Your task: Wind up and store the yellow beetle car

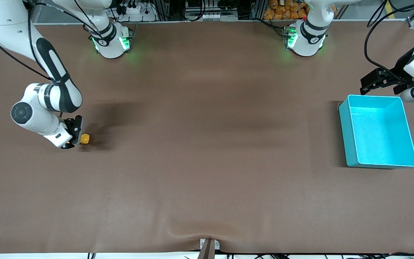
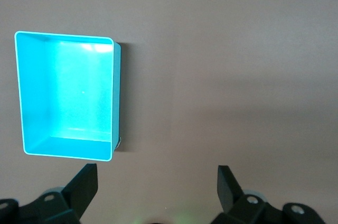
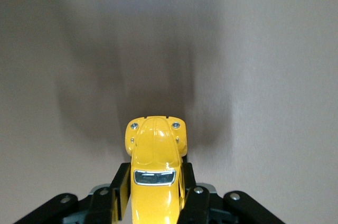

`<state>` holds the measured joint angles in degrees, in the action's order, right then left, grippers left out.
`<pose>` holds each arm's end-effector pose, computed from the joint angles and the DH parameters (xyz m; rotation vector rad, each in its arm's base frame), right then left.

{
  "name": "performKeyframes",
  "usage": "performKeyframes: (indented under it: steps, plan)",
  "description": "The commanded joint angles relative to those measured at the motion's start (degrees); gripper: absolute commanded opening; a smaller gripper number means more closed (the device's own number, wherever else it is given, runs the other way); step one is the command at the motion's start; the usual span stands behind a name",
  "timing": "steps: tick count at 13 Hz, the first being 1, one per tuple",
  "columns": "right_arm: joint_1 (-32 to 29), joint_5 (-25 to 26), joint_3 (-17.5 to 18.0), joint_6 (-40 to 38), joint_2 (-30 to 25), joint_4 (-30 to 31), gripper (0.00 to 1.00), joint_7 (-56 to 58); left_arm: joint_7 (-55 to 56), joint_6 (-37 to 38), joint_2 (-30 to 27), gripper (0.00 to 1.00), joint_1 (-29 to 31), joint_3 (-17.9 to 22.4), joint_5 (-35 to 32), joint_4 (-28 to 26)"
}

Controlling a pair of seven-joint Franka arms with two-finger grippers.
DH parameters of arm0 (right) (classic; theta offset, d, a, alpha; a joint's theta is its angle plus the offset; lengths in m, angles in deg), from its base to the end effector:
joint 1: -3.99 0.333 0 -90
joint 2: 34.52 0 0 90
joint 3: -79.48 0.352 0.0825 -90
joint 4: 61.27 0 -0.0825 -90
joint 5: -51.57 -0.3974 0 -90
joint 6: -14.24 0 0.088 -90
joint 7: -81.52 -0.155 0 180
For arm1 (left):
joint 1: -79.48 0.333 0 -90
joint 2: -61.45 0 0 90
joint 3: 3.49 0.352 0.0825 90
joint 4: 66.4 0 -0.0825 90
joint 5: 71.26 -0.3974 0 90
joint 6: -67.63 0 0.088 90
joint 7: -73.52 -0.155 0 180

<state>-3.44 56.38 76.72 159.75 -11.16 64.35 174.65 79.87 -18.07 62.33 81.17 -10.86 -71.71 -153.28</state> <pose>0.5600 -0.1029 0.1657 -2.2678 -2.1589 0.1383 0.5615 -0.0540 0.6237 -3.1315 -0.0190 0.0548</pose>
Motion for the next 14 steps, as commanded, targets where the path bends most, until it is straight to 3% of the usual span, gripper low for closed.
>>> performKeyframes:
  steps: [1, 14]
  plan:
    - [-2.49, 0.73, 0.48, 2.59, 5.73, -2.4, 0.35, 1.52, -0.2, -0.08, -0.44, 1.0, 0.42, -0.1, -0.52, 0.21]
    - [-7.06, 0.73, 0.48, 2.51, 6.08, -4.15, 0.39, 5.48, -0.2, -0.08, -0.44, 1.0, 0.42, 0.16, -0.43, 0.21]
